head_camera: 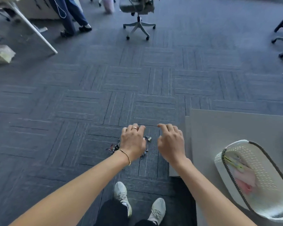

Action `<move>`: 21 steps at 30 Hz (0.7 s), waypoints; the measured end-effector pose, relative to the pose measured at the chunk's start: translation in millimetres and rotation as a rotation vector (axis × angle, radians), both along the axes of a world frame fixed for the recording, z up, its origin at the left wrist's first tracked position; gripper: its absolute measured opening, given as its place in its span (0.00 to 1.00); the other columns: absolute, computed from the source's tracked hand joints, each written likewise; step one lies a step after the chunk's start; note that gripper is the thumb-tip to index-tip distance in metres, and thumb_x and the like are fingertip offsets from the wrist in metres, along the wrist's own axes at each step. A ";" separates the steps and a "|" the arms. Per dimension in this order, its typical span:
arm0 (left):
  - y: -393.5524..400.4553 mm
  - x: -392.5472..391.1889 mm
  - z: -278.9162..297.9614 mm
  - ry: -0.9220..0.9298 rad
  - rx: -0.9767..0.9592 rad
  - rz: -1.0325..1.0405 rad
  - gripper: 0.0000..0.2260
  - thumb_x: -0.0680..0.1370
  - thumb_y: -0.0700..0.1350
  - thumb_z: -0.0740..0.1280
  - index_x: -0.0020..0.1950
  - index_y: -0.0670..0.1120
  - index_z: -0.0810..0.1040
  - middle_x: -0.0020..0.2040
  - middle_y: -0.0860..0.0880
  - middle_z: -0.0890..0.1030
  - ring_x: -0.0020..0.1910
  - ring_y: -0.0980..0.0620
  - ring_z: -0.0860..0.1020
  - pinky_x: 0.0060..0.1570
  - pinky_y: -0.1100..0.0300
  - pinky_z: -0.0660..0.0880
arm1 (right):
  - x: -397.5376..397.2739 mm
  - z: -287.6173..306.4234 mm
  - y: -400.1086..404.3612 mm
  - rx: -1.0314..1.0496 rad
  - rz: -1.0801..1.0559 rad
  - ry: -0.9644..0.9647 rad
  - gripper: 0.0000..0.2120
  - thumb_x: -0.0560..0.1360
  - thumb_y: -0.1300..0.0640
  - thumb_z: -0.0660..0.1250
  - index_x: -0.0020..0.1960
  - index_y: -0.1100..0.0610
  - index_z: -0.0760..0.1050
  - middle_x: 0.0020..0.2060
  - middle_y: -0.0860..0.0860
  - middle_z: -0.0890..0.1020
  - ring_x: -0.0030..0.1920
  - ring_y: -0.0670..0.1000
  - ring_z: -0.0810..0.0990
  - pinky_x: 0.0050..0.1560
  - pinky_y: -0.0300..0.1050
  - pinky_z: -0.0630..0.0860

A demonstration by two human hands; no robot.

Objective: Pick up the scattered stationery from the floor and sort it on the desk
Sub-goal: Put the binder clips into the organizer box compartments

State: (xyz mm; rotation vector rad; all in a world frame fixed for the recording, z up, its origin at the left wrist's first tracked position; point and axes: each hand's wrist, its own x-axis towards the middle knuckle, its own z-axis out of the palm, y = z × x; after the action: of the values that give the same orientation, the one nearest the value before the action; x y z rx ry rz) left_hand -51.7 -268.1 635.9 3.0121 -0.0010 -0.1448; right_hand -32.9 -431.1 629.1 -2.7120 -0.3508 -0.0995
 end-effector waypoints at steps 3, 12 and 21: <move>41.6 -6.5 -17.5 0.065 -0.012 0.044 0.19 0.76 0.51 0.61 0.67 0.51 0.72 0.59 0.49 0.76 0.58 0.46 0.73 0.58 0.51 0.68 | 4.3 -22.7 39.8 -0.026 0.035 0.063 0.20 0.70 0.63 0.66 0.62 0.56 0.77 0.49 0.54 0.81 0.49 0.59 0.78 0.51 0.55 0.75; 120.0 -7.5 -114.7 0.251 -0.029 0.064 0.19 0.77 0.50 0.61 0.68 0.51 0.70 0.60 0.49 0.76 0.59 0.46 0.73 0.58 0.51 0.68 | 20.7 -129.9 106.3 -0.063 0.042 0.269 0.21 0.72 0.62 0.63 0.64 0.55 0.75 0.53 0.54 0.80 0.53 0.58 0.77 0.54 0.54 0.74; 138.5 21.8 -342.1 0.333 -0.065 0.102 0.19 0.78 0.49 0.60 0.68 0.51 0.69 0.62 0.48 0.75 0.60 0.47 0.72 0.58 0.51 0.68 | 62.8 -357.5 125.4 -0.128 0.116 0.360 0.19 0.73 0.61 0.62 0.64 0.55 0.75 0.54 0.53 0.79 0.54 0.58 0.76 0.55 0.54 0.73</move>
State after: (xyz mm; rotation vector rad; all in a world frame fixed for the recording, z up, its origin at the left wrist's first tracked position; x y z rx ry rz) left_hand -29.9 -129.6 293.8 2.8765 0.1746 -0.6199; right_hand 29.9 -305.8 271.7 -2.7528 -0.4150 0.4518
